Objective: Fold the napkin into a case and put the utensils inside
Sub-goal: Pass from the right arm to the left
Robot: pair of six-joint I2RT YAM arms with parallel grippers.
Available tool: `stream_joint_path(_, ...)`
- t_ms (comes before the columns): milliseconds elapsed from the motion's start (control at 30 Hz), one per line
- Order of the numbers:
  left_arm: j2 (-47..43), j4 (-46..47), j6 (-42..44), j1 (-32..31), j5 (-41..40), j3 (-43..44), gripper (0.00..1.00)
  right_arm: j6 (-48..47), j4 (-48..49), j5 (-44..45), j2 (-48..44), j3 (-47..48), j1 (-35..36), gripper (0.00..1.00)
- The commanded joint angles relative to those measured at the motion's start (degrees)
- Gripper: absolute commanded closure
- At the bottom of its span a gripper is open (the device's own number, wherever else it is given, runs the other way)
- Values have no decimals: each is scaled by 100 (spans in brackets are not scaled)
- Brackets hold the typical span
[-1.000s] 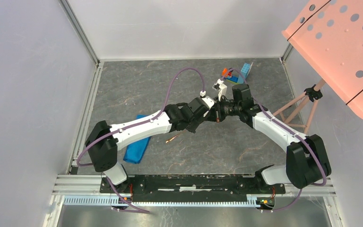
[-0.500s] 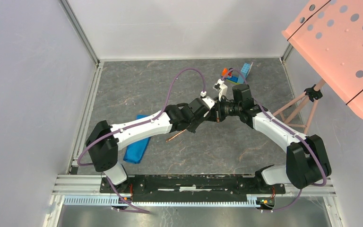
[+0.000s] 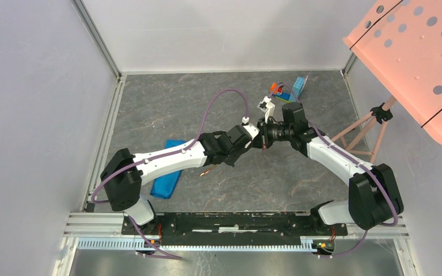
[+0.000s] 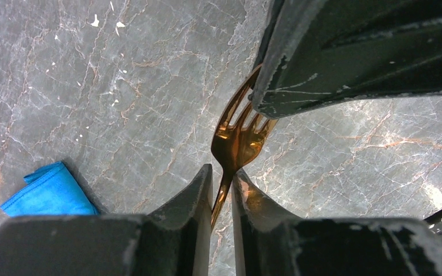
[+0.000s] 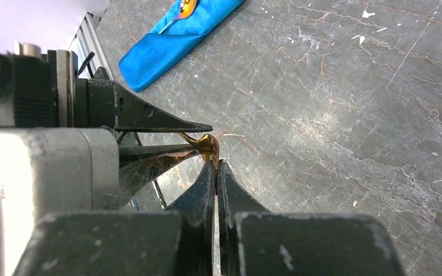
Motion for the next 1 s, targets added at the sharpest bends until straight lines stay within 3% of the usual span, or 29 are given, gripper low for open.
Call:
stream_joint_path(0,-216,339,368,-30,-102,64,75,3,181,-193,-158,20,18,100)
stream_joint_path(100,-225,320,377,-29,-191,130,64,-118,11,-81,-148,79,25,100)
stream_joint_path(233,-316,296,402,-23,-346,170,65,-160,-38,-59,-133,97,36,100)
stream_joint_path(500,-303,305,438,-26,-312,175,75,-156,-32,-59,-130,105,73,100)
stream_joint_path(567,-318,306,440,-30,-376,157,90,-153,-17,-50,-137,90,100,100)
stream_joint_path(633,-433,409,446,-30,-462,42,97,-60,98,-17,-105,58,107,100)
stream_joint_path(800,-1165,808,693,165,-373,-652,98,805,1194,183,42,-142,105,65)
stream_joint_path(967,-2251,833,832,1275,394,-1353,98,1887,2765,557,474,-395,130,49)
